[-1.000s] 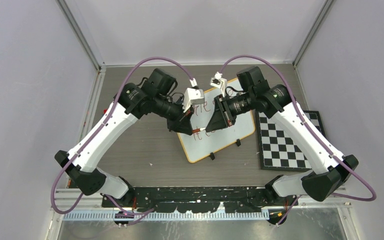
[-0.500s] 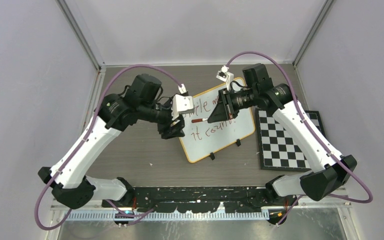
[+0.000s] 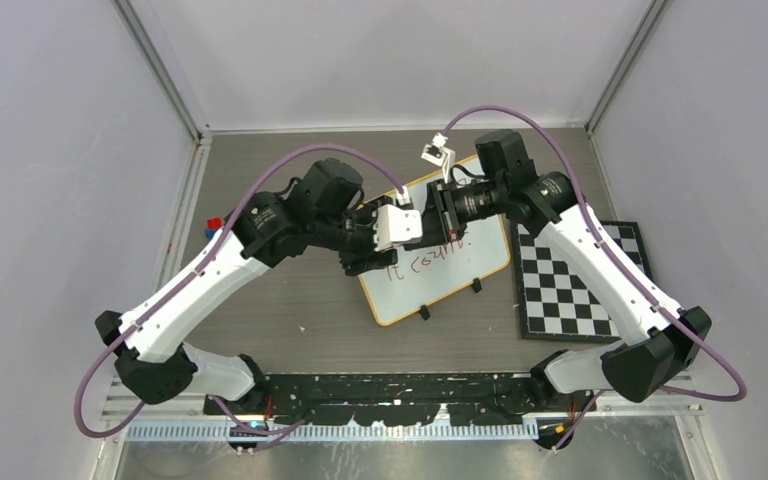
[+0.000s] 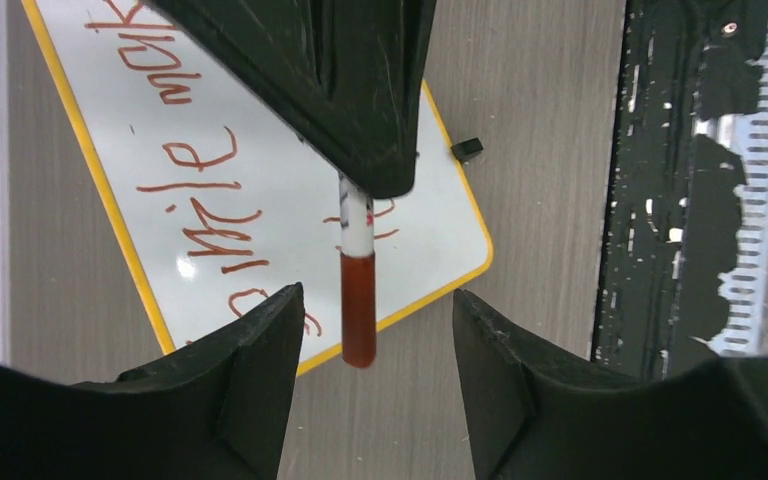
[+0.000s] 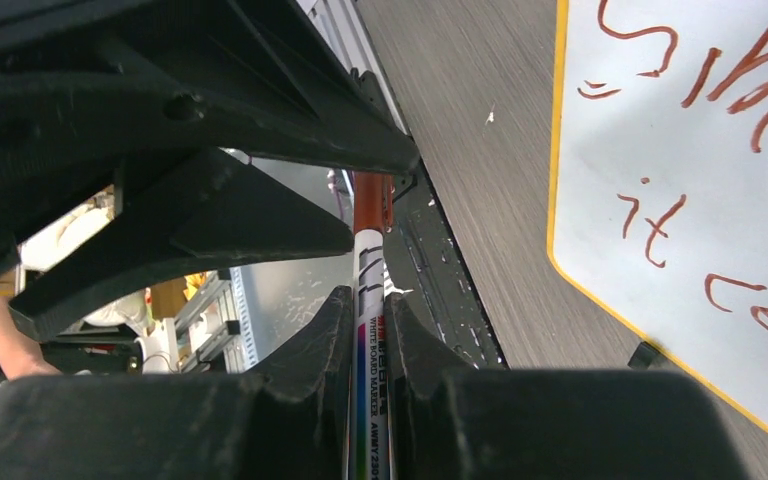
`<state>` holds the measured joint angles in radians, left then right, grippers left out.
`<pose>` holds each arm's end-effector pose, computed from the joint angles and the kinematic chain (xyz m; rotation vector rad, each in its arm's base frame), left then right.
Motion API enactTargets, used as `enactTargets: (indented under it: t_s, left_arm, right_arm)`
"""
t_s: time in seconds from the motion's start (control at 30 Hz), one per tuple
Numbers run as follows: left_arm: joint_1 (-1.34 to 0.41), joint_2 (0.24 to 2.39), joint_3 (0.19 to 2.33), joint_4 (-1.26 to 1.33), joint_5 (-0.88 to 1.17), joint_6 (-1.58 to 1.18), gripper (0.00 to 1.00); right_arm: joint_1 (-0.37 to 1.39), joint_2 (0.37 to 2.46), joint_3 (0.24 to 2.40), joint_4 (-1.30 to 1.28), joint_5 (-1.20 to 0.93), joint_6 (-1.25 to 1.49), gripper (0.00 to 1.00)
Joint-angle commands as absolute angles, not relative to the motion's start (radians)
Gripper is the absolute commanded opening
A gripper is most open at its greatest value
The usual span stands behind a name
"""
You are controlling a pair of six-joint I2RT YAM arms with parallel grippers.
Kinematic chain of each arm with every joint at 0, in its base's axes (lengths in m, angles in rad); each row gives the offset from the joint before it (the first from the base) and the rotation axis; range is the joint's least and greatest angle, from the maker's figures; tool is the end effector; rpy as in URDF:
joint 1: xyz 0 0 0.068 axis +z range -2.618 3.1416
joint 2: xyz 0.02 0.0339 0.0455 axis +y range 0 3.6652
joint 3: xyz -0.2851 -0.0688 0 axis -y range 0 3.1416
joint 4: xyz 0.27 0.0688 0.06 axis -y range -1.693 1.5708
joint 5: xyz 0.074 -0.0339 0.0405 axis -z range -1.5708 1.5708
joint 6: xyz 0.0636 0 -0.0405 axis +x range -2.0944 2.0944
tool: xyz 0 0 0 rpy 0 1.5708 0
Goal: Write a sentence on the whiteboard
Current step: Place the whiteboard marker at the center of the board.
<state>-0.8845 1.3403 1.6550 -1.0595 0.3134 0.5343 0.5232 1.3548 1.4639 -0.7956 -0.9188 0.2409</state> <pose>0.1698 -0.2383 0.4405 1.6374 1.6601 -0.5395 0.2414 0.1976 0.4097 -0.8408 2.1600 1.4343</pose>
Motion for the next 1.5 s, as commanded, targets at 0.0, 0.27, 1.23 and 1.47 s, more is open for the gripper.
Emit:
enactTargets:
  t_s: [0.0, 0.27, 1.23, 1.47]
  left_arm:
    - [-0.923, 1.352, 1.684, -0.996, 0.224, 0.578, 0.53]
    - [-0.939, 1.384, 1.703, -0.992, 0.32, 0.499, 0.09]
    - [-0.327, 1.311, 1.611, -0.95, 0.671, 0.153, 0.0]
    - [0.119, 1.323, 1.454, -1.012, 0.665, 0.282, 0.0]
  right_arm:
    - [0.536, 1.347, 1.482, -0.75, -0.954, 0.261, 0.0]
    - [0.558, 1.346, 1.476, -0.763, -0.943, 0.234, 0.0]
    - [0.04, 1.329, 1.64, -0.811, -0.89, 0.184, 0.78]
    - [-0.208, 1.347, 1.606, -1.02, -0.845, -0.069, 0.81]
